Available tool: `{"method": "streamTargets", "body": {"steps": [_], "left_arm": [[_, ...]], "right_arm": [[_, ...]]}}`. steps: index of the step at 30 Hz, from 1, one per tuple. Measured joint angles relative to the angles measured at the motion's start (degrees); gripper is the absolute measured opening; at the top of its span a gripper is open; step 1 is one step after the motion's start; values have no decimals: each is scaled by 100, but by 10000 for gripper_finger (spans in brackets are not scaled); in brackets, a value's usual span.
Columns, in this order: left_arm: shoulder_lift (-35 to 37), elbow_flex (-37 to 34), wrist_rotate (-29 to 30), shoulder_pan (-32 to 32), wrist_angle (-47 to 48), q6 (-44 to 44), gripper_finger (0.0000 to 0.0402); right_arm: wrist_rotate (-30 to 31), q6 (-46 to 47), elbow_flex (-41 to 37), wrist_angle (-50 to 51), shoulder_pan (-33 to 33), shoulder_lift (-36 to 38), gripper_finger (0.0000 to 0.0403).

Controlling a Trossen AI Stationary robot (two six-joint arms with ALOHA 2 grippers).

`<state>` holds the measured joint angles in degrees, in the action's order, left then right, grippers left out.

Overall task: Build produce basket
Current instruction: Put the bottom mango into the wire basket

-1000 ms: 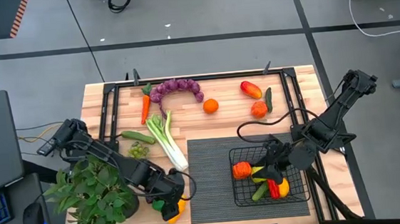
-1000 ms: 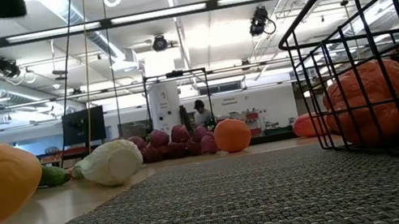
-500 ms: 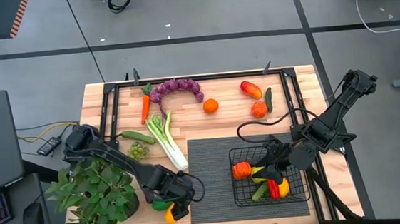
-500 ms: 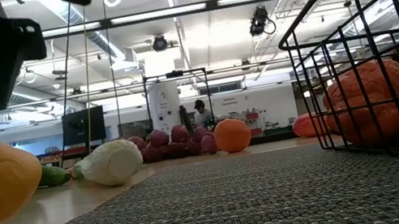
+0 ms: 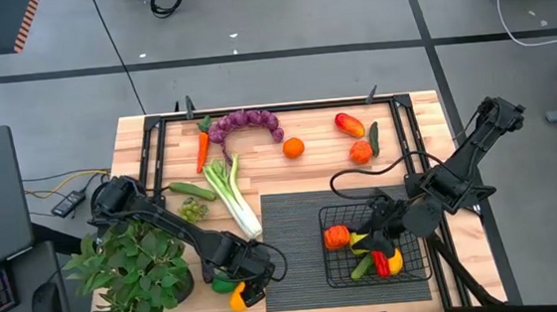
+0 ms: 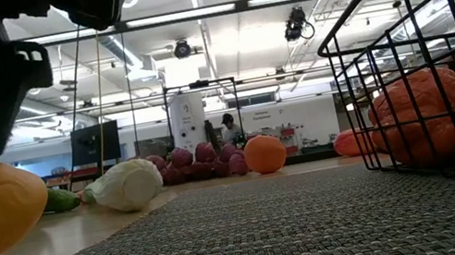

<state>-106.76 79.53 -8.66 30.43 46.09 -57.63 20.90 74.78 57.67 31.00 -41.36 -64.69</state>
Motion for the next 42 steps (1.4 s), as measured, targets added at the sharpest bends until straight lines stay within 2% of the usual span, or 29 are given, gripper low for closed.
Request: {"method": "streamTargets", "body": {"steps": [4, 22, 32, 42], "left_arm": [[0, 0, -213, -2, -26, -206, 353], [-28, -42, -106, -28, -19, -184, 353], [-521, -44, -361, -22, 121, -210, 352], [-586, -44, -365, -78, 229, -482, 340]], "right_arm": [[7, -18, 0, 0, -135, 0, 299], [70, 221, 0, 55, -582, 0, 299], [438, 431, 0, 29, -583, 0, 299], [696, 413, 0, 37, -584, 2, 299]]}}
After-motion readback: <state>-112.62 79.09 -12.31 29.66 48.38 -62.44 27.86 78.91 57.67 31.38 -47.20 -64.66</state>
